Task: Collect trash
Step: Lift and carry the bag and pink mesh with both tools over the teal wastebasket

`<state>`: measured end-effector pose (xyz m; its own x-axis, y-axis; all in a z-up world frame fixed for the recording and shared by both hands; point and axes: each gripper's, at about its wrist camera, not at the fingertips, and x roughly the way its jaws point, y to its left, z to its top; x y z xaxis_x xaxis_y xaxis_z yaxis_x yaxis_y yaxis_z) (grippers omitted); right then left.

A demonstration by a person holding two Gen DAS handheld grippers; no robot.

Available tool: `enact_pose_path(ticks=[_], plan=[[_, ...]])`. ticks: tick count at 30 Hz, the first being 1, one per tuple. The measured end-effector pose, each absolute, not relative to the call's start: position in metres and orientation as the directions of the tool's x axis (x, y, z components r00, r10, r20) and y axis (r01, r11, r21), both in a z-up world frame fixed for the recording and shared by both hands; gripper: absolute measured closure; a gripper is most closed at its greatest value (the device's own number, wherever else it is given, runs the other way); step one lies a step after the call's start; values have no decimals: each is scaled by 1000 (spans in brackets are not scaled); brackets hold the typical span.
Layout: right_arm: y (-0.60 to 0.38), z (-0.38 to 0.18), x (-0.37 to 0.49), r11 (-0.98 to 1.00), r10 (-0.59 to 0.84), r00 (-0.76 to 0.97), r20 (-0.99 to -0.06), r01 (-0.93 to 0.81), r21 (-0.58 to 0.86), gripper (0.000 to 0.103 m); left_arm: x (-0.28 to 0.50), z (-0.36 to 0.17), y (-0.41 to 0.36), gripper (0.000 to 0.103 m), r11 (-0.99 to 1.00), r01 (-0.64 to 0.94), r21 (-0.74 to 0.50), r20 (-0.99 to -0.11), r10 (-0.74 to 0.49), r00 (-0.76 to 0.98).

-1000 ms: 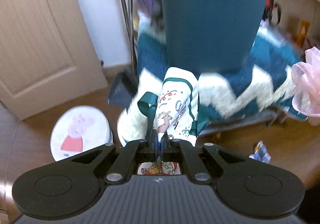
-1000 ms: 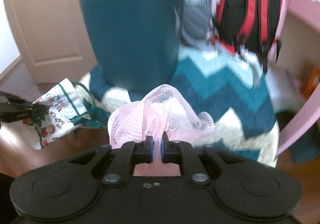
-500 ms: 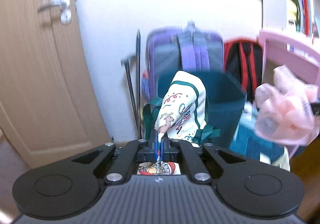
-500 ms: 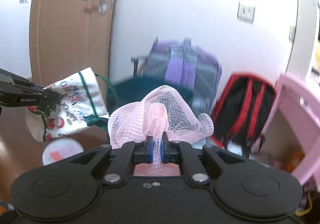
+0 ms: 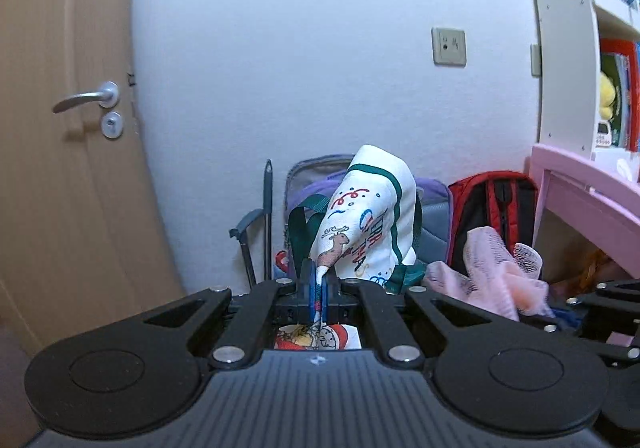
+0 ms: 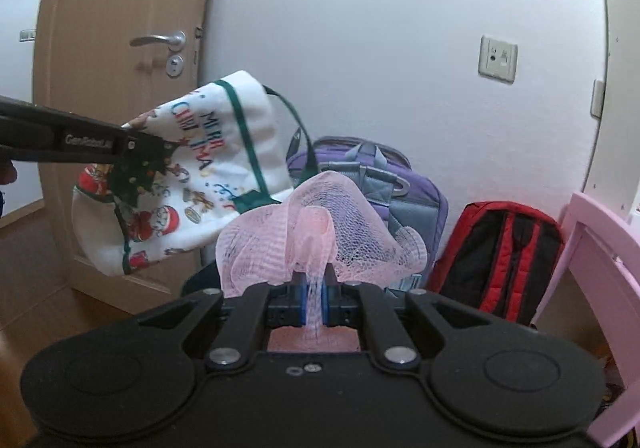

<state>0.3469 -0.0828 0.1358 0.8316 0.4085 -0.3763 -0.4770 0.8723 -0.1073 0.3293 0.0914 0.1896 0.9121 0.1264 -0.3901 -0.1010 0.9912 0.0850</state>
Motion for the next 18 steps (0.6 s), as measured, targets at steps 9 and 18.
enact_pose_path(ticks=[9, 18], plan=[[-56, 86, 405, 869, 394, 794, -464, -486, -94, 96, 401, 130, 93, 100, 993, -79, 88, -487, 112, 866], [-45, 36, 447, 862, 371, 744, -555, -499, -93, 89, 451, 66, 95, 100, 996, -34, 81, -603, 76, 794]])
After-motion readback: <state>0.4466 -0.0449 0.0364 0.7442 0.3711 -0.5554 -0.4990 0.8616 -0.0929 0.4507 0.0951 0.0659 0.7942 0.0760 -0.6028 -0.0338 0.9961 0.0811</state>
